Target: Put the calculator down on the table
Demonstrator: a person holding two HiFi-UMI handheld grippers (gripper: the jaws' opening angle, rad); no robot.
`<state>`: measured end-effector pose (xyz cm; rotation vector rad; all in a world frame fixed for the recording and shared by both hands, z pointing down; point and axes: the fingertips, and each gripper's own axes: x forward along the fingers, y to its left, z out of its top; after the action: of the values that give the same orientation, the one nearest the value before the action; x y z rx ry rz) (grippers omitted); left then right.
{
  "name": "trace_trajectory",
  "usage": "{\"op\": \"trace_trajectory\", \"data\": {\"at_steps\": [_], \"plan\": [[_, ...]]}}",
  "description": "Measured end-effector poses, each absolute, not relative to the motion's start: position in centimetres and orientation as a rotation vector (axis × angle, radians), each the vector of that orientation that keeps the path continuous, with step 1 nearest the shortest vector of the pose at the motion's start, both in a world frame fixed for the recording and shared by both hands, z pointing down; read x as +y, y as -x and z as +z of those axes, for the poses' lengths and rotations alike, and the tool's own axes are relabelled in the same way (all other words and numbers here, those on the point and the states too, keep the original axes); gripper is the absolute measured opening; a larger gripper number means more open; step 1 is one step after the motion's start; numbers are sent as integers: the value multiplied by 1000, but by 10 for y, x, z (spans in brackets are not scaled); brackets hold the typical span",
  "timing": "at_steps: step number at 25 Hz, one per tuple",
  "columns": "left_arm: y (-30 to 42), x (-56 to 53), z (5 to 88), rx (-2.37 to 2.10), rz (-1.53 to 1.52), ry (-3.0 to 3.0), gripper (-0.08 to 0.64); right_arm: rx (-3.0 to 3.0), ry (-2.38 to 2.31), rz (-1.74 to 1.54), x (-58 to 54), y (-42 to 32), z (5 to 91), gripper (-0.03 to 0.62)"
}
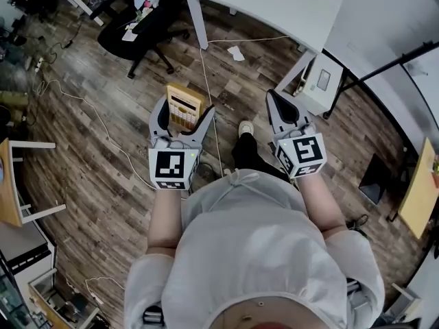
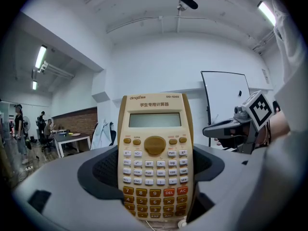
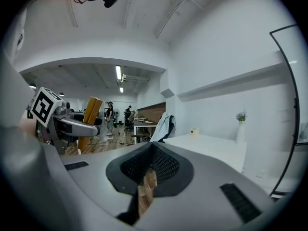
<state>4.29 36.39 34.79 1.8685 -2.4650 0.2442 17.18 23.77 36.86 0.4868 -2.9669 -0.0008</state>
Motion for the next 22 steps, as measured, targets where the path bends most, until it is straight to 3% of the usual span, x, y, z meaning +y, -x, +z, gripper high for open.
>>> {"op": "trace_trajectory", "data": {"at_steps": [11,22], "plan": [[57,205,356,-2459,283,-1825,413,-2955,-352,-66,77,-52,364,5],[117,68,348,-2390,341,-1932,411,-2929,-424,9,-43,-2,365,5]]}}
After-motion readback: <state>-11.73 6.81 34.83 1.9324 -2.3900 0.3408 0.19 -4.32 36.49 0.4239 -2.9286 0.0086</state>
